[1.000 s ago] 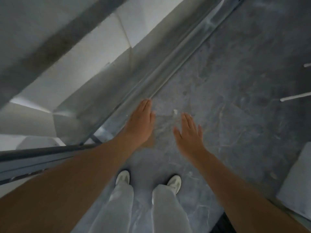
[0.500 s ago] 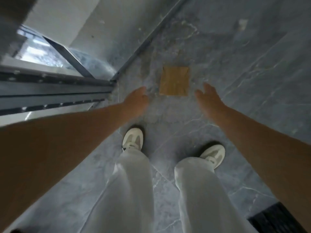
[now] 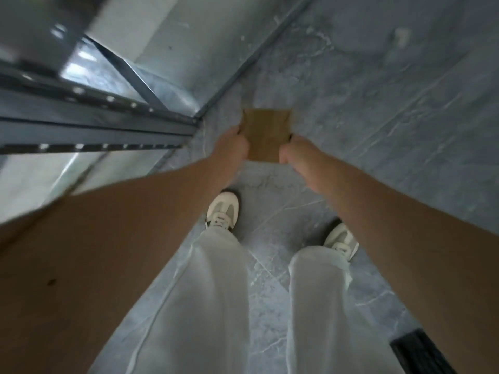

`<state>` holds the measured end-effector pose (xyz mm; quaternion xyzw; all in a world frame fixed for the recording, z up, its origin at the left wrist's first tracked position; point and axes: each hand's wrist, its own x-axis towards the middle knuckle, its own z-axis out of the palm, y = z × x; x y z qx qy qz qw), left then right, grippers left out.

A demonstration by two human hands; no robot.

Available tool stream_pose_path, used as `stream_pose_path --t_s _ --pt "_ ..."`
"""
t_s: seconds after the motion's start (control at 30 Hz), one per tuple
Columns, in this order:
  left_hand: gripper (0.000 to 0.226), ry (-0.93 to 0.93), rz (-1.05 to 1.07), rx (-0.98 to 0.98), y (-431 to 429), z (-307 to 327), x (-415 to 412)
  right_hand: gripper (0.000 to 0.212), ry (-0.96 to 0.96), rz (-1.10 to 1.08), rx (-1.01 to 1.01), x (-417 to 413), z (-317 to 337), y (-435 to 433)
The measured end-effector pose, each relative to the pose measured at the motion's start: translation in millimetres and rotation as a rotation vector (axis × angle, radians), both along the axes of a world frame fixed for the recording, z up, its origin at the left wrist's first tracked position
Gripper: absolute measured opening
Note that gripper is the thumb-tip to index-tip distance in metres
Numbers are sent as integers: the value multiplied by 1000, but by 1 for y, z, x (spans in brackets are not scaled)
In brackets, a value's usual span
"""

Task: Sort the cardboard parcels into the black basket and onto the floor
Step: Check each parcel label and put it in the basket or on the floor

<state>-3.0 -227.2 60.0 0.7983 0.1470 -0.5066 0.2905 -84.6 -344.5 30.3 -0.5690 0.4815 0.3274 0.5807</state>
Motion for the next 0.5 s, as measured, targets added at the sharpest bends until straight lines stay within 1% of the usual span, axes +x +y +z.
stream_pose_path --t_s 0.07,0.13,0.2,0.3,0.37,0.4,0.43,0.47,0.5 --pt "47 -29 -20 2 1 49 1 58 -27 75 75 3 56 2" --pt "52 -83 70 -34 12 104 3 58 -74 121 99 11 114 -7" --pt "64 -131 184 -47 13 155 10 59 -110 215 81 20 177 -22" --pt "67 -217 274 -141 -4 220 25 62 -182 306 20 28 258 -45" --pt "70 -254 319 -210 -19 262 25 56 -250 280 -14 30 302 -58" --pt "67 -276 343 -250 -29 282 25 53 -287 250 -27 31 321 -64" --pt "60 -301 368 -269 -36 296 22 50 -310 218 -38 30 331 -66" --pt "55 -339 385 -291 -43 311 18 54 -336 185 -47 28 343 -67" --pt "56 -362 392 -309 -47 319 13 57 -357 149 -46 24 353 -68"
